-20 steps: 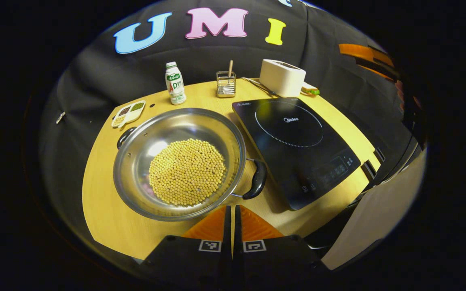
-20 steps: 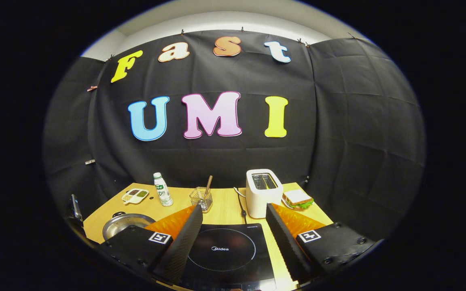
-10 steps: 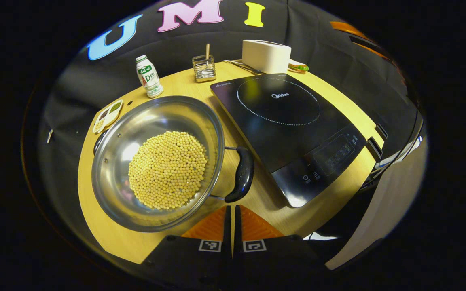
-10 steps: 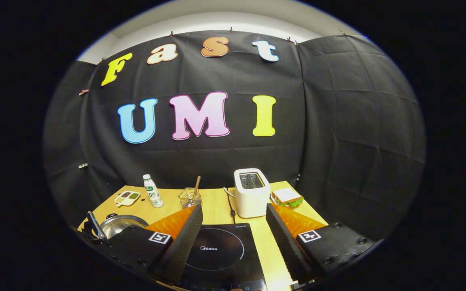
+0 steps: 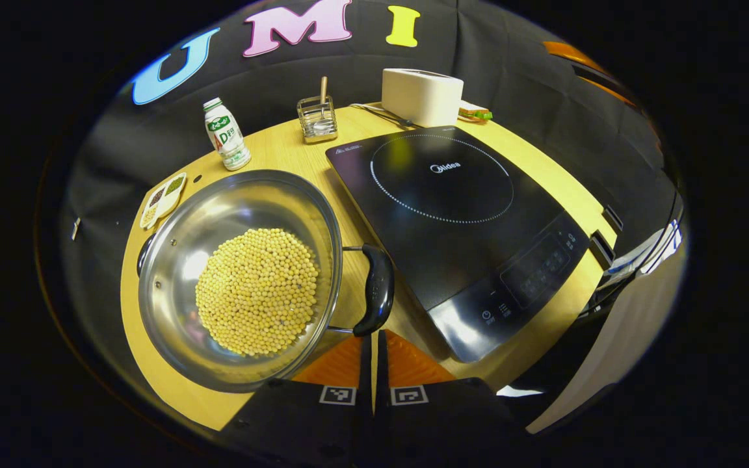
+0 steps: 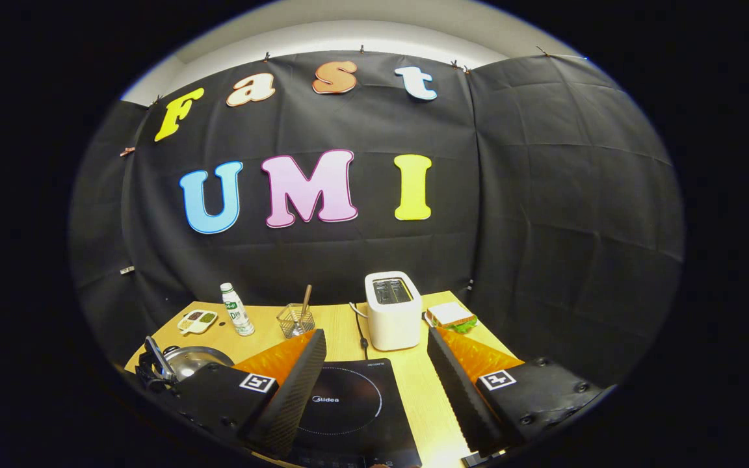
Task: First push the handle of the pot to place it horizontally, then grasp the pot with both hands and set it on the induction cooktop.
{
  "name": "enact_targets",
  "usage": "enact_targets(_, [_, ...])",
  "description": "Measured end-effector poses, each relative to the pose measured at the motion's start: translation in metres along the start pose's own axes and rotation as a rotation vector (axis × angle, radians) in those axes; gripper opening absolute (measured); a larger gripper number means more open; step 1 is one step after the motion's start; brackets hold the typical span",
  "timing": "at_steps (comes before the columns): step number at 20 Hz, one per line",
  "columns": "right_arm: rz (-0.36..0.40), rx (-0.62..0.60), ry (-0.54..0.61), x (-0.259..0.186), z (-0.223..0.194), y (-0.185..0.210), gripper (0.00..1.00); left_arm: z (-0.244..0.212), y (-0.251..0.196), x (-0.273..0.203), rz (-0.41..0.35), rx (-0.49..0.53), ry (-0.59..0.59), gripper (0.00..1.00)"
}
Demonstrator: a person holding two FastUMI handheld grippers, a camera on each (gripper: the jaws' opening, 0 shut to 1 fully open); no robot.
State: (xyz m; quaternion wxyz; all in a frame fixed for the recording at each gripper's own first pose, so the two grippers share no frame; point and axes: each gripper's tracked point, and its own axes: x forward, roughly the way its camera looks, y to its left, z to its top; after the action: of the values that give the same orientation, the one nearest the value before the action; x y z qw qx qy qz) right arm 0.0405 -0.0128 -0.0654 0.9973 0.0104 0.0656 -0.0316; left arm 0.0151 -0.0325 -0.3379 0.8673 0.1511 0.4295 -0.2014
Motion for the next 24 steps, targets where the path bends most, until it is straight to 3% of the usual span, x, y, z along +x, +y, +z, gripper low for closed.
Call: enact_targets(24, [-0.020,-0.070,0.009,-0.011,-0.004,-0.005,0.97,0.077,0.021,0.047,-0.001,-0.086,-0.117,0.05])
